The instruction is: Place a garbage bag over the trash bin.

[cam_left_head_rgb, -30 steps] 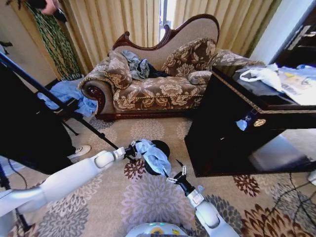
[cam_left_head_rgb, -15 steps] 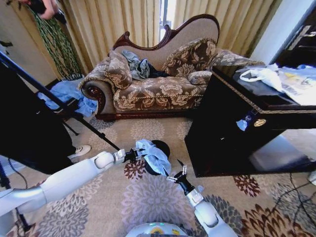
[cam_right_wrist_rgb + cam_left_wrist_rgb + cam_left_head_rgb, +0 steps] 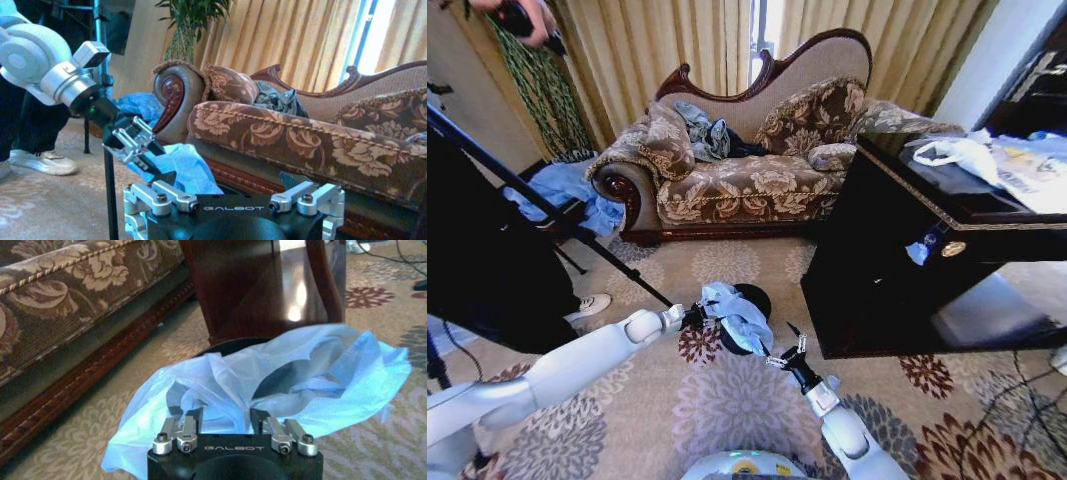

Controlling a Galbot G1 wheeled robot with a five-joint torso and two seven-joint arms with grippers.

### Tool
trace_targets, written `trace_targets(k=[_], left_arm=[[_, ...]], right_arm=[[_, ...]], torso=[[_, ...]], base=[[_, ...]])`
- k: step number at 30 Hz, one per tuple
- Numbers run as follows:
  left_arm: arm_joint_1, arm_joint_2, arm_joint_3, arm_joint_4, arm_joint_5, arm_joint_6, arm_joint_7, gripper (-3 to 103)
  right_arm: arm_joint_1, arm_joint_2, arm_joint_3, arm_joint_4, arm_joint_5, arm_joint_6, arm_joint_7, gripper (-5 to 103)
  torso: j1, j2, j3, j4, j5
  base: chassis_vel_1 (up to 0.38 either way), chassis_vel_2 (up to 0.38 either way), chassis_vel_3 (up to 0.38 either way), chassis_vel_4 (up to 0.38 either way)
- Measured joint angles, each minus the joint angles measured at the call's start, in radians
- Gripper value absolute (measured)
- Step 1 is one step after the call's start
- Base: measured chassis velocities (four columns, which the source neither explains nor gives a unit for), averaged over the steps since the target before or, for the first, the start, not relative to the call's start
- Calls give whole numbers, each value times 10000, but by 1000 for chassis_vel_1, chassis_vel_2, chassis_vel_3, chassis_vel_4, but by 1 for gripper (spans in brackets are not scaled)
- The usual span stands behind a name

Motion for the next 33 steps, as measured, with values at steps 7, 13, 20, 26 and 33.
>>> trace_targets(k=[7,13,20,26,33], left_arm=[[-455,-282,223,362,-366,-139,-107,32],[-1032,-473,474,549,-1523,-15,29,12],[-1843,-948,789,1490,-2867,55,543,0],[-2496,-1664,848,2650,-3930,245,980,0],[-2813,-2392,832,3602,-5006,492,1132,0]], right_arm=[[-145,81,64,54,39,84,32,100],[-288,249,55,334,141,232,86,100],[-398,398,-3,525,160,424,196,100],[-509,468,-26,576,158,529,205,100],[-521,624,-31,488,155,698,198,100]], torso=[[0,0,0,1,0],[0,0,0,1,0],[0,0,0,1,-1],[0,0,0,0,0],[0,0,0,4,1]], base=[[0,0,0,0],[0,0,0,0],[0,0,0,0],[0,0,0,0],[0,0,0,0]])
